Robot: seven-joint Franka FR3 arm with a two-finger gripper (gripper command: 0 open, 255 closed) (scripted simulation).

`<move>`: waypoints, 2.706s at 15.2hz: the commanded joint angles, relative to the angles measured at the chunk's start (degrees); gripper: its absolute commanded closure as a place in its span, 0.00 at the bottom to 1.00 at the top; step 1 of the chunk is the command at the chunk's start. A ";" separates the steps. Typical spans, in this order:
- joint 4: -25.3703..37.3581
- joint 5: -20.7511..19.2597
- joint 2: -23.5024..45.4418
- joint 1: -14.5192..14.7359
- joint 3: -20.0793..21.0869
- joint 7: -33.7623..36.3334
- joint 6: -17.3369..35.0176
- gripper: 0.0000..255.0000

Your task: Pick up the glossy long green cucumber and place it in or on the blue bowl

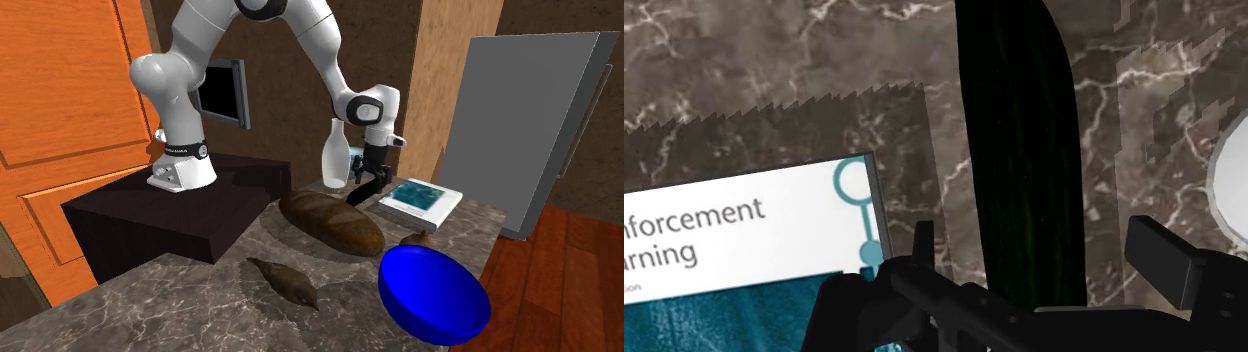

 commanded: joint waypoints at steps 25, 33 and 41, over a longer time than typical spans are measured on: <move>-1.98 0.90 -4.29 -0.64 0.68 -0.89 -3.18 1.00; -2.96 2.10 -9.29 -1.29 1.62 -1.86 -7.15 1.00; -3.14 3.37 -13.89 -1.84 2.43 -2.88 -11.49 1.00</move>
